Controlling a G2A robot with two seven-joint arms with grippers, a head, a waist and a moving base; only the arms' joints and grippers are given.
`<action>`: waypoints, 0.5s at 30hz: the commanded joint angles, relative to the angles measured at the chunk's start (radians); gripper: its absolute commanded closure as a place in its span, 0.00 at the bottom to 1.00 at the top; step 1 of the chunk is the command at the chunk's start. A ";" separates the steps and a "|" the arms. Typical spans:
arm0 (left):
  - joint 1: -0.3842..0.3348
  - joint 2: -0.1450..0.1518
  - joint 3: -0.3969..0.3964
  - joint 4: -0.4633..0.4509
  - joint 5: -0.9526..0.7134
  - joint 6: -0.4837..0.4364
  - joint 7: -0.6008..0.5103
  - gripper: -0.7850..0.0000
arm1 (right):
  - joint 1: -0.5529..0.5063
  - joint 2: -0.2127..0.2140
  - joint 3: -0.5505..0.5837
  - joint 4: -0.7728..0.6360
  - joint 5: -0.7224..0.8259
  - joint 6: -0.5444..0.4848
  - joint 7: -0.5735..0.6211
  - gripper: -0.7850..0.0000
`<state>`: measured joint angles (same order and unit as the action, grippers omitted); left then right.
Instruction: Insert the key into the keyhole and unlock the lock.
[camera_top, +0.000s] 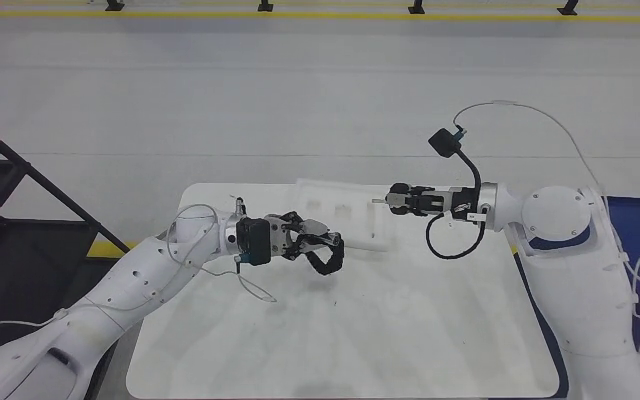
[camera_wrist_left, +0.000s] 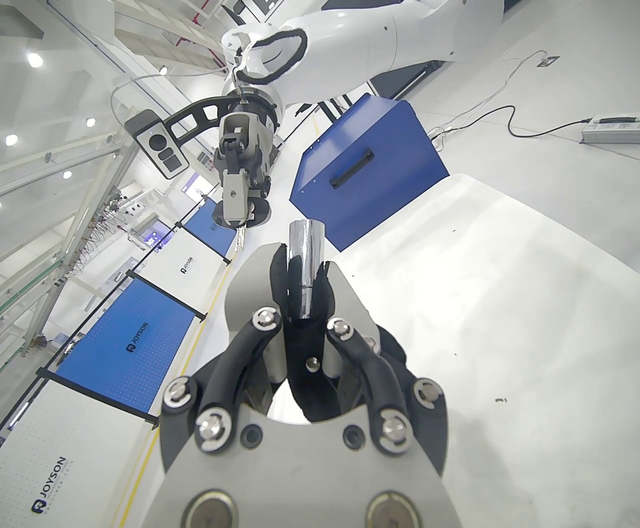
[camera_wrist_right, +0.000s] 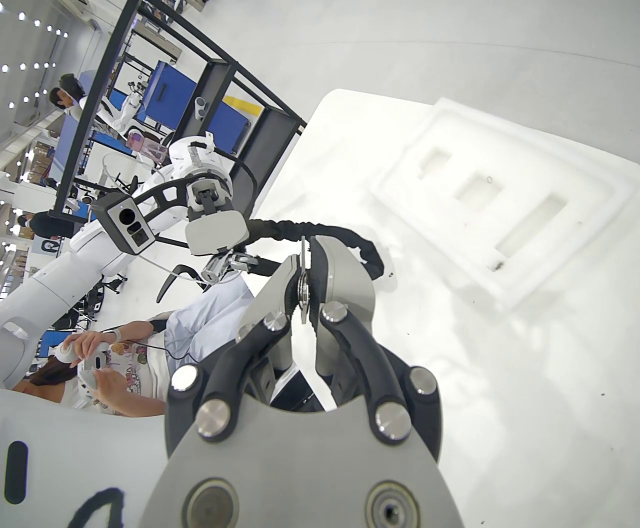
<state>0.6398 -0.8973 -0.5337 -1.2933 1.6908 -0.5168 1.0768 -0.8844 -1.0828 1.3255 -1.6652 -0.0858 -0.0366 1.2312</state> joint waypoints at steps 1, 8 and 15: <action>0.000 0.000 0.000 0.000 0.000 0.000 0.000 1.00 | 0.000 0.000 0.000 0.000 0.000 0.000 0.000 1.00; 0.000 0.000 0.000 0.000 0.000 0.000 0.000 1.00 | 0.000 0.000 0.000 0.000 0.000 0.000 0.000 1.00; 0.020 -0.002 -0.004 -0.010 -0.025 0.006 -0.013 1.00 | -0.017 0.003 -0.004 -0.007 -0.007 0.034 -0.011 1.00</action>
<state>0.6465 -0.8980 -0.5351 -1.2974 1.6826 -0.5137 1.0713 -0.9010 -1.0810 1.3231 -1.6688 -0.0888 -0.0158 1.2149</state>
